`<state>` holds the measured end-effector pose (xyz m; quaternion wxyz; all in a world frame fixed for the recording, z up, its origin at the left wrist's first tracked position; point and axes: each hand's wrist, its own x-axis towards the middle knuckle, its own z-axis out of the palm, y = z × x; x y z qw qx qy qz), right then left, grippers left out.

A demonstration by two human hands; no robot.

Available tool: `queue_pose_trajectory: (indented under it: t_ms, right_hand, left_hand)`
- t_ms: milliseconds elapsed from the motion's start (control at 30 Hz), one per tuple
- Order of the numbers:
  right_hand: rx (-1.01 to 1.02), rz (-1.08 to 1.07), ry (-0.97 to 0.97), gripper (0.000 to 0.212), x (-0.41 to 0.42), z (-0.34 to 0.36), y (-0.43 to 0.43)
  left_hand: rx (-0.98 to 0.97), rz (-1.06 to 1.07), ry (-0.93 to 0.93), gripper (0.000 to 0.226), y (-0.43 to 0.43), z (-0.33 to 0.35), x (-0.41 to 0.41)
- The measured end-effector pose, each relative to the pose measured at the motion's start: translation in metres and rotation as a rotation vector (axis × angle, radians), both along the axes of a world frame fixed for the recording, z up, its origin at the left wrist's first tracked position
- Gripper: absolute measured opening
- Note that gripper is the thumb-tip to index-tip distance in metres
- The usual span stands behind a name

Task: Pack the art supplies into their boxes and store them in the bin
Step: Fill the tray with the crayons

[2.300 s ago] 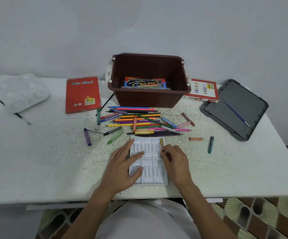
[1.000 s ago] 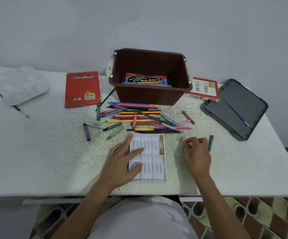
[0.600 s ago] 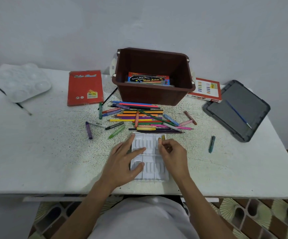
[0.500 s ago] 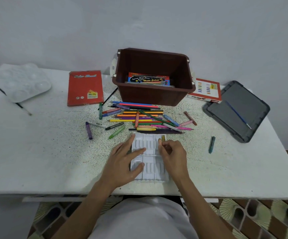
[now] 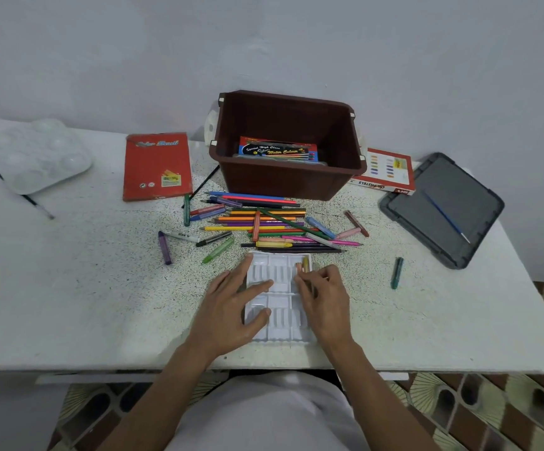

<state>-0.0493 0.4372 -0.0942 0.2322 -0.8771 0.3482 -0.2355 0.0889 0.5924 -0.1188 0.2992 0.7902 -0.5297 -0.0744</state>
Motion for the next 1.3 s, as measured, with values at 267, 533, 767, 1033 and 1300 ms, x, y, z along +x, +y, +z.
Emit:
queue_pose_trajectory:
  t_ms: [267, 533, 767, 1033, 1300]
  right_hand:
    - [0.18, 0.043, -0.021, 0.022, -0.008, 0.007, -0.005]
    - [0.37, -0.201, -0.041, 0.032, -0.03, 0.031, -0.041]
    - [0.088, -0.555, 0.113, 0.042, -0.059, 0.031, -0.085]
    - [0.134, -0.69, 0.236, 0.026, -0.056, 0.02, -0.091]
    - [0.333, -0.45, -0.087, 0.01, -0.034, 0.033, -0.057]
  left_hand:
    - [-0.009, -0.002, -0.005, 0.049, 0.0, 0.0, 0.001]
    - [0.004, -0.003, -0.004, 0.049, 0.0, 0.001, 0.001]
    - [0.002, -0.006, 0.004, 0.049, 0.001, 0.004, -0.001]
    - [0.017, 0.0, 0.002, 0.05, 0.0, 0.005, -0.001]
    - [0.029, 0.006, 0.007, 0.05, 0.0, 0.006, -0.001]
